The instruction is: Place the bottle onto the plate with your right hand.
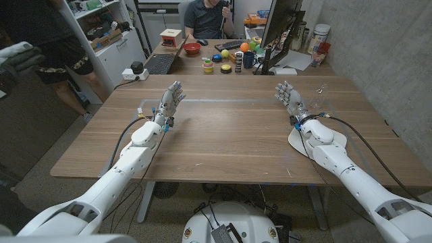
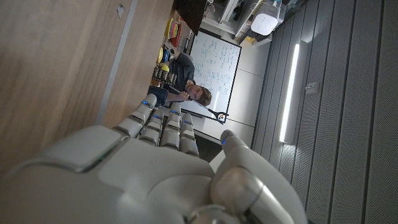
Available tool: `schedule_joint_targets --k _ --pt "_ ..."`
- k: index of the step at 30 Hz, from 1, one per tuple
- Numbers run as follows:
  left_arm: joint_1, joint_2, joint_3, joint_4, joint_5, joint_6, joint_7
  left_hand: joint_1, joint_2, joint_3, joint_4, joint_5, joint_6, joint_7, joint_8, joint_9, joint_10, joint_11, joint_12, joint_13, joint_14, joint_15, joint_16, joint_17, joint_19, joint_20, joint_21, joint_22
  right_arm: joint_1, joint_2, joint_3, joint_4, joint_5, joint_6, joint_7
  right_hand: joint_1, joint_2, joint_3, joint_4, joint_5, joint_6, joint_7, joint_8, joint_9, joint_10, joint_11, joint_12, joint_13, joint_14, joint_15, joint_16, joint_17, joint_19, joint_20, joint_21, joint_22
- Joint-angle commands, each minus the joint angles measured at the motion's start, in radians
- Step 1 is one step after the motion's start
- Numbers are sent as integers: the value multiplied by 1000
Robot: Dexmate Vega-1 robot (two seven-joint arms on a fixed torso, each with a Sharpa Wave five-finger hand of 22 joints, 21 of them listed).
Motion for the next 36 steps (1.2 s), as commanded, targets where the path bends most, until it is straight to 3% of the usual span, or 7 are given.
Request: schedule_joint_targets --k 1,7,16,25,36 --pt "8 -344 -404 3 377 103 -243 6 15 7 0 5 -3 -9 4 4 1 -6 6 5 -5 -26 6 4 0 -15 4 1 -12 207 251 10 -257 -83 159 8 27 7 -2 5 9 -2 4 1 8 1 3 2 10 1 7 5 10 -3 3 3" --pt "-13 -471 -550 -6 527 113 -342 6 15 7 0 5 -2 -9 4 4 1 -6 6 5 -5 -26 5 4 1 -14 4 1 -17 282 340 -13 -374 -110 213 8 26 7 -2 5 9 -2 4 1 8 2 3 2 11 1 7 4 10 -3 3 3" --pt "-50 -582 -685 -12 662 108 -438 6 15 7 0 5 -2 -10 4 4 2 -7 6 5 -6 -26 5 4 1 -15 4 1 -9 368 436 -17 -465 -122 280 10 25 7 -3 5 8 -2 4 1 8 4 3 2 15 4 8 3 13 -1 2 3" --pt "-82 -637 -759 -11 731 96 -491 6 15 6 0 6 -2 -9 4 4 1 -7 6 5 -6 -26 5 4 1 -14 4 1 -3 415 491 -25 -528 -128 315 11 24 8 -4 5 8 -3 4 1 8 2 3 2 15 3 7 3 15 -2 2 3" --pt "-100 -672 -802 -14 777 94 -521 5 16 6 0 6 -3 -10 4 4 1 -6 6 5 -5 -26 5 4 1 -13 4 1 8 448 538 -17 -556 -125 349 11 25 8 -4 5 8 -3 4 1 8 2 3 2 16 3 7 3 15 -2 1 3"
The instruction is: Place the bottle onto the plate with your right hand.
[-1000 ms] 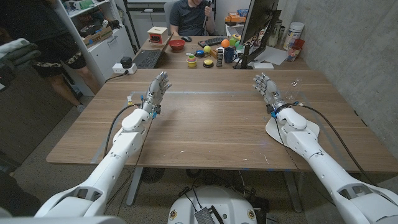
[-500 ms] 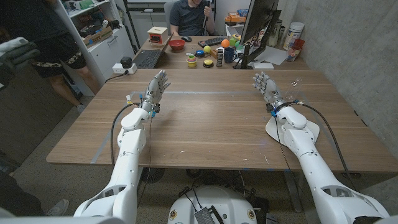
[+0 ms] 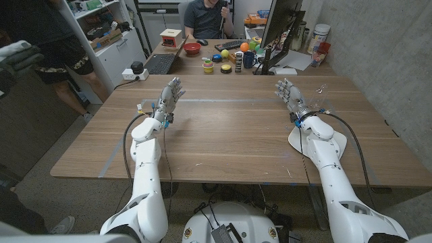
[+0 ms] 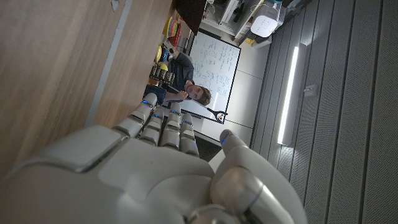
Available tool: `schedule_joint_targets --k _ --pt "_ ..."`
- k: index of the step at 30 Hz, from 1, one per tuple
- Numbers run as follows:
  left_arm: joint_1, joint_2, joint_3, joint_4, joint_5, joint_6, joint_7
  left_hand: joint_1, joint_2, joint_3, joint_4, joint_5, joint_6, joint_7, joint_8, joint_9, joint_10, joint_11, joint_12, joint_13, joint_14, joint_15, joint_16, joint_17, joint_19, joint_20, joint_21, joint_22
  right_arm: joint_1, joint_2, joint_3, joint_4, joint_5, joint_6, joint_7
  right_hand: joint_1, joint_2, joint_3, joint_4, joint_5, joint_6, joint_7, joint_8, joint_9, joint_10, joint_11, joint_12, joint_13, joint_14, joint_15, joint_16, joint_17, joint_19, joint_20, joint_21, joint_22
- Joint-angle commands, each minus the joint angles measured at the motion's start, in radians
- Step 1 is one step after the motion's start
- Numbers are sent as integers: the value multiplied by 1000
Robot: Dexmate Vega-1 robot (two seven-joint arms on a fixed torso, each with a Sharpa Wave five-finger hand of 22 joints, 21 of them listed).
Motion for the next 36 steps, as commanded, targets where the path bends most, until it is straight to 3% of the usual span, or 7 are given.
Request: schedule_joint_targets --k 1,24,31,36 --pt "-22 -57 -66 -8 77 -11 -49 5 16 6 0 6 -3 -10 4 4 1 -6 6 5 -5 -27 6 5 1 -14 4 2 11 53 67 3 -54 -1 44 12 25 5 -1 5 8 -3 4 2 9 3 4 2 11 -2 3 3 3 0 1 3" --pt "-22 -84 -89 -25 108 -7 -64 4 17 6 1 6 -2 -9 4 4 2 -7 6 5 -5 -26 6 5 1 -14 3 2 5 65 89 -13 -115 2 50 16 25 5 -4 5 8 -2 4 2 8 2 3 2 11 -3 3 3 6 2 -1 3" --pt "-23 -86 -91 -25 109 -8 -67 4 17 6 1 6 -2 -10 5 4 1 -6 6 5 -5 -28 5 5 1 -14 3 2 4 58 83 -31 -158 -3 36 25 18 6 -14 5 3 -4 2 1 5 6 2 2 15 2 3 1 10 6 -1 2" --pt "-24 -85 -92 -22 108 -11 -71 4 17 6 1 6 -2 -9 5 4 2 -8 6 5 -5 -27 6 5 1 -14 3 2 1 50 75 -50 -209 1 9 45 -1 6 -38 4 -3 -9 2 1 4 11 2 2 32 10 6 0 25 18 1 0"
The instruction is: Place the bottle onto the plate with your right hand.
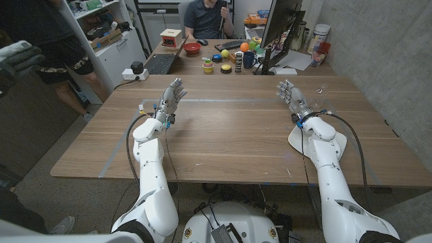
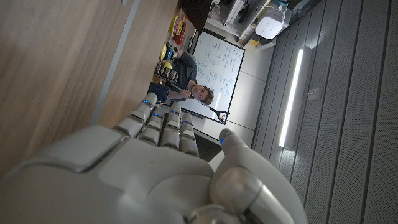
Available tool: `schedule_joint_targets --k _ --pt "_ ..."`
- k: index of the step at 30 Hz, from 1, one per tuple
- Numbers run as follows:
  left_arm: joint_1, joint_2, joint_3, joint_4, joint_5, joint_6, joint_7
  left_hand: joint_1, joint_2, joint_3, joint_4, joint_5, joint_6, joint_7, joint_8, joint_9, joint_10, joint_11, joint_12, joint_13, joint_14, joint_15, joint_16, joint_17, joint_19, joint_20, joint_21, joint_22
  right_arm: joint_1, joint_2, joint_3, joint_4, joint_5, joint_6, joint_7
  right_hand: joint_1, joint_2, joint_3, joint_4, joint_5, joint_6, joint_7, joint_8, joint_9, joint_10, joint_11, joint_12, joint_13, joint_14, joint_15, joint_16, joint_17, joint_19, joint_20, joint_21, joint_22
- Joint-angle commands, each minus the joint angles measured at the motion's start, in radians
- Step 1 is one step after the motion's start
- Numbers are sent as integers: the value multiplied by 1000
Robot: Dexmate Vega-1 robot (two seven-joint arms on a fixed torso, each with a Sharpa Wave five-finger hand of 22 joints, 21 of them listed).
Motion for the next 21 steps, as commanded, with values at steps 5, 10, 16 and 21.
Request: schedule_joint_targets --k 5,10,16,21 --pt "-5 -2 -6 4 3 -7 -7 4 17 6 1 6 -2 -9 5 5 1 -7 6 5 -6 -27 5 5 1 -14 3 2 -8 -22 -26 -71 -157 -4 -76 40 -18 3 -35 2 2 -26 4 2 -2 8 1 2 29 9 7 2 20 13 0 -1" --pt "-7 -1 -6 8 2 -15 -8 3 17 6 1 6 -1 -10 5 5 2 -9 7 5 -5 -26 5 5 0 -14 3 2 -9 -33 -40 -101 -236 -6 -114 67 -32 5 -64 1 13 -45 10 2 -5 7 0 2 48 18 9 2 35 25 1 -2" --pt "-11 2 -6 14 2 -21 -6 3 17 5 1 6 -2 -10 5 5 2 -9 6 5 -5 -27 6 5 0 -14 3 2 -4 -39 -50 -125 -305 -1 -143 86 -40 7 -84 1 21 -57 12 3 -9 2 -1 3 57 20 8 3 47 31 2 -2" --pt "-15 4 -6 22 2 -24 -6 3 17 5 1 6 -2 -10 5 5 1 -9 6 5 -6 -26 5 5 1 -14 3 2 2 -55 -66 -146 -391 -1 -178 111 -45 11 -108 0 14 -72 10 3 -21 -4 -3 3 62 20 7 3 68 42 6 -3"
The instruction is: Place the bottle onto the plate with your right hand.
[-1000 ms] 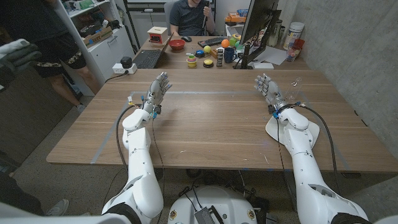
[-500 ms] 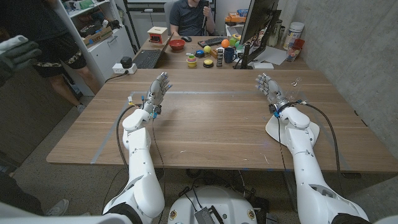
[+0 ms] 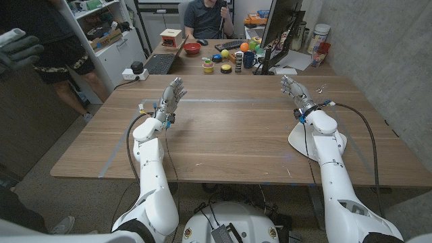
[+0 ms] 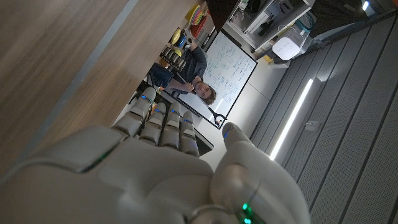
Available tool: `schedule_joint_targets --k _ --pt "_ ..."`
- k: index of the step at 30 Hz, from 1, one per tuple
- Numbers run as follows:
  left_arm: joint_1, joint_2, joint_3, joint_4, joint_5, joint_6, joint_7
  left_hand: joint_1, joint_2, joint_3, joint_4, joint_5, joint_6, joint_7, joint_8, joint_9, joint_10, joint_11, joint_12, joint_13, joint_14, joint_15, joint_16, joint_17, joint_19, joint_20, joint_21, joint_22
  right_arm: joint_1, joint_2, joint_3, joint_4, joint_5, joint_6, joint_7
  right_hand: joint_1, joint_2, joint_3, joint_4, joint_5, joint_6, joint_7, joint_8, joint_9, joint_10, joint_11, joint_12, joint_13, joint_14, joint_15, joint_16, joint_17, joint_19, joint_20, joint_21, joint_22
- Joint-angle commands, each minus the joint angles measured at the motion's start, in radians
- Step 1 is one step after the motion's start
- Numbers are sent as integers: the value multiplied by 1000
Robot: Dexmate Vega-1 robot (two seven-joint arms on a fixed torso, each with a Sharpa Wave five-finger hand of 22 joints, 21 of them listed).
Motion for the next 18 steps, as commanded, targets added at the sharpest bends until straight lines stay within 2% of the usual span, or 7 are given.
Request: schedule_joint_targets --k 1,10,18 --pt "-9 7 -1 18 -2 -12 -3 3 17 5 1 6 -2 -10 5 5 1 -9 6 5 -6 -26 5 5 0 -14 3 2 9 -29 -33 -58 -185 2 -81 35 -4 7 -27 0 -4 -17 1 3 -10 -5 -4 4 15 1 3 3 33 8 7 0" --pt "-15 11 -2 32 -1 -23 3 2 16 5 2 6 -3 -12 4 5 0 -9 6 5 -6 -27 5 5 0 -15 3 2 24 -48 -55 -84 -312 0 -125 71 -9 13 -61 0 -16 -37 -2 4 -36 -21 -10 5 19 0 0 4 49 18 8 0" --pt "-18 12 -4 36 -1 -26 6 1 15 3 2 6 -3 -12 4 5 -2 -8 6 5 -6 -28 5 5 0 -14 2 2 31 -63 -80 -114 -436 -10 -172 98 -20 11 -90 -3 -40 -63 -8 5 -60 -28 -13 6 10 -3 -4 5 70 43 11 1"
